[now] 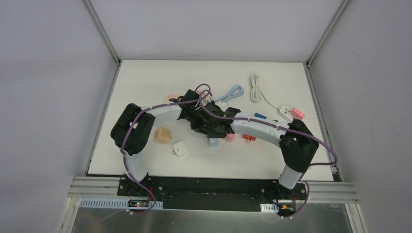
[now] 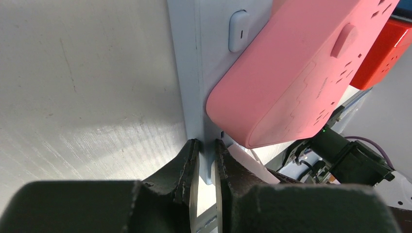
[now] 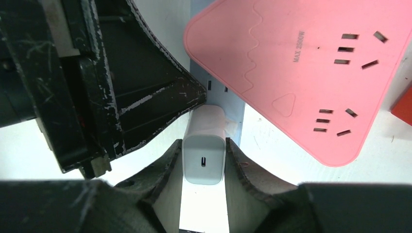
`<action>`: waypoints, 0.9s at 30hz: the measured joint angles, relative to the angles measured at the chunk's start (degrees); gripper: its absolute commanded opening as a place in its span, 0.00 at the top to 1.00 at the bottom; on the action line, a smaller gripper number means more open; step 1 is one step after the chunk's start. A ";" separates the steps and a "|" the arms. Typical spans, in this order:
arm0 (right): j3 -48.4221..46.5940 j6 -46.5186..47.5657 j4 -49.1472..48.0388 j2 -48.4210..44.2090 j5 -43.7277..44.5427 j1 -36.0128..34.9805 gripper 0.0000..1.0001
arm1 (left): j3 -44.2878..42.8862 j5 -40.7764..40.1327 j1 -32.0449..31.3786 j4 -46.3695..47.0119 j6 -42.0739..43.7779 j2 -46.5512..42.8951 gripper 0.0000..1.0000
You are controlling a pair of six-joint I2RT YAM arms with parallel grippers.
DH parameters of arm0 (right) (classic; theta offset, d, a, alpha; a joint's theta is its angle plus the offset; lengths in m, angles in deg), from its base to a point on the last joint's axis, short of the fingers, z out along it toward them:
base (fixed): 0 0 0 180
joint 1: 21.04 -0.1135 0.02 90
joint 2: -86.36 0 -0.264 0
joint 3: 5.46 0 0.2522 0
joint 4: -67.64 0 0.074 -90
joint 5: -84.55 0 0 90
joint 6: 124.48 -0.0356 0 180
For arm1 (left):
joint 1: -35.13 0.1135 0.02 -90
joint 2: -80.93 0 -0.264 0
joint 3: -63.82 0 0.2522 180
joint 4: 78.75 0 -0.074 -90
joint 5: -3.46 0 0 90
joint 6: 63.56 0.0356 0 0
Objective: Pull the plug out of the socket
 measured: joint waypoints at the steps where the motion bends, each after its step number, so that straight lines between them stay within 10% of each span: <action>1: 0.00 -0.02 0.07 0.00 0.11 0.00 1.00 | 0.02 0.09 -0.04 0.07 0.00 0.00 0.98; 27: -7.45 3.98 4.33 -3.89 6.75 -2.80 1.00 | -1.86 1.05 -0.61 -2.64 0.44 1.20 0.99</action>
